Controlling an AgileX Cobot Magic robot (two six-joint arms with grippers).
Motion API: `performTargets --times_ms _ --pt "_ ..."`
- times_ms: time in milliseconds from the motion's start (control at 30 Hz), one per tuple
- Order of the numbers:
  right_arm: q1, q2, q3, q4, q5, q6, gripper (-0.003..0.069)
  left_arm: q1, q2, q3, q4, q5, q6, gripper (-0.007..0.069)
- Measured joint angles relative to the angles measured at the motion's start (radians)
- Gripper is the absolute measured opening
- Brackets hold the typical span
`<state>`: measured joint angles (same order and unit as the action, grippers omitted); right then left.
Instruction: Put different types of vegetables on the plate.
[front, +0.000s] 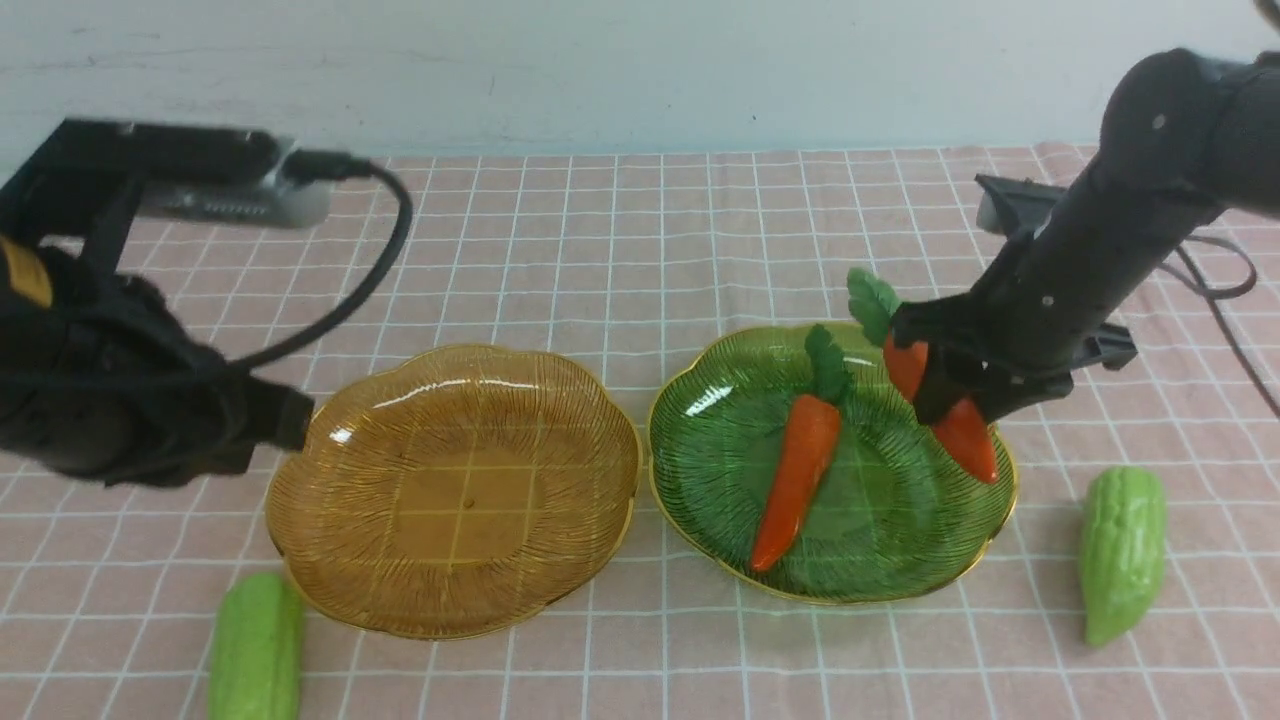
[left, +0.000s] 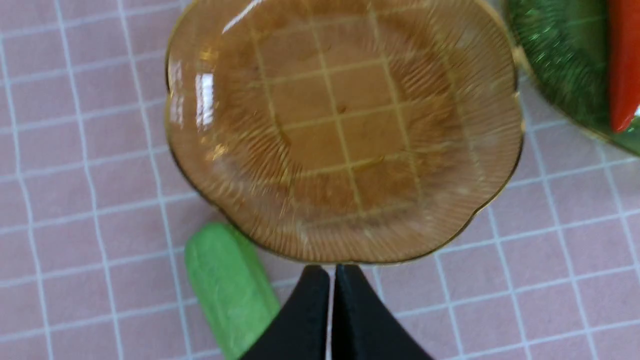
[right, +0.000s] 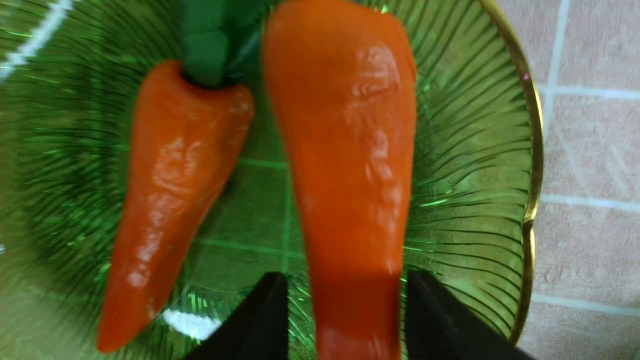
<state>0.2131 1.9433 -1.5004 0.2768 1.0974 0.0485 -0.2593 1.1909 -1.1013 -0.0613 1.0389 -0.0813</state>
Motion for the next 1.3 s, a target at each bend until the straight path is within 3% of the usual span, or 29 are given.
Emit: performTargets --times_ms 200,433,467,500,667,733,933,1300 --pt "0.0 0.031 -0.002 -0.01 0.051 0.008 0.0421 0.002 -0.051 0.201 0.061 -0.04 -0.126 -0.0003" --pt "0.001 -0.002 -0.024 -0.041 0.116 -0.059 0.0456 0.002 -0.013 0.256 0.136 -0.105 -0.178 0.0078" --pt "0.001 -0.044 -0.017 -0.058 0.12 -0.066 0.0458 0.002 0.013 0.256 0.136 -0.128 -0.185 0.0174" --pt "0.001 -0.055 -0.012 -0.061 0.12 -0.066 0.0458 0.002 0.023 0.256 0.136 -0.13 -0.186 0.02" --pt "0.001 -0.242 0.051 -0.094 0.133 -0.068 0.0458 0.002 0.121 0.256 0.15 -0.131 -0.234 0.0475" --pt "0.001 -0.292 0.062 -0.107 0.136 -0.057 0.0458 0.002 0.17 0.256 0.16 -0.132 -0.251 0.0545" --pt "0.001 -0.377 0.068 -0.114 0.144 -0.048 0.0458 0.002 0.26 0.256 0.166 -0.136 -0.257 0.0585" --pt "0.001 -0.397 0.069 -0.12 0.148 -0.048 0.0458 0.002 0.372 0.256 0.212 -0.14 -0.26 0.0562"
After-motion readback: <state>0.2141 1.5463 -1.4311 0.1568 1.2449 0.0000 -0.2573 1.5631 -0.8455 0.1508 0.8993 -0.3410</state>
